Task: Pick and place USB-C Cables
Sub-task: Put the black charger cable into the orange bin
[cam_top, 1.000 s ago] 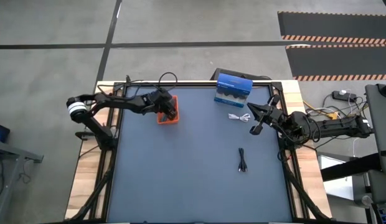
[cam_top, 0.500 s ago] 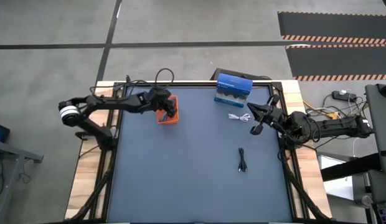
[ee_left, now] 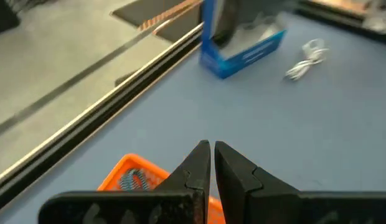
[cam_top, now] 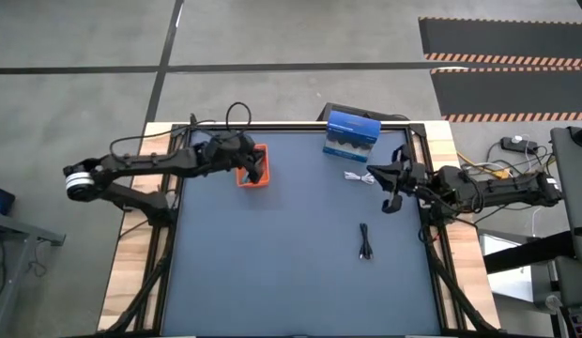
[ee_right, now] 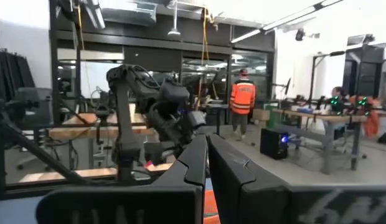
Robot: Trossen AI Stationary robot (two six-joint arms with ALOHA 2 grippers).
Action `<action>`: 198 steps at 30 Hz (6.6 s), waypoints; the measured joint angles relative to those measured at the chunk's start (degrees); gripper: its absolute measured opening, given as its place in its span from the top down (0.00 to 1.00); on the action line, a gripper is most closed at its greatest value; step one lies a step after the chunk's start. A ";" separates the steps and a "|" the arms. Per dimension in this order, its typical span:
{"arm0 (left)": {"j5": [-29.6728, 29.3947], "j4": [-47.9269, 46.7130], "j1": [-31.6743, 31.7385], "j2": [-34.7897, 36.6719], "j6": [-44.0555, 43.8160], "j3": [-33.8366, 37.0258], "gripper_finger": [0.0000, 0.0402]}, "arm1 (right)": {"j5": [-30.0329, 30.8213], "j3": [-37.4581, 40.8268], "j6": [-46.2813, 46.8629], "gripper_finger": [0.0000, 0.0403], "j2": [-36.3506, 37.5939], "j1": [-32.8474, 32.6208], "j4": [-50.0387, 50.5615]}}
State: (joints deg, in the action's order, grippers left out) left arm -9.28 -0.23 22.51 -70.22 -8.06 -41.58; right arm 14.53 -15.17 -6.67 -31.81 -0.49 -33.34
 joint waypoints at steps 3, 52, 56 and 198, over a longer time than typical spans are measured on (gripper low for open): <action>-0.01 2.18 -2.20 2.40 1.48 0.36 0.98 | 0.00 -1.82 1.57 0.98 -2.88 0.00 0.89; 0.00 5.80 -6.11 6.72 8.52 1.07 0.98 | -16.03 -29.32 79.47 0.73 -39.57 -13.93 80.87; -0.02 5.81 -6.11 6.72 8.59 1.07 0.98 | -16.07 -29.32 80.28 0.61 -42.15 -14.16 80.76; 10.50 64.92 -18.12 -31.17 -5.15 -3.56 0.58 | -26.47 -12.53 7.13 0.95 -41.49 10.01 -22.87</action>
State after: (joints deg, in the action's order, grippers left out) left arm 1.23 64.70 4.39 -101.39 -13.21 -45.14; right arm -11.94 -27.70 0.45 -73.30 9.52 -56.21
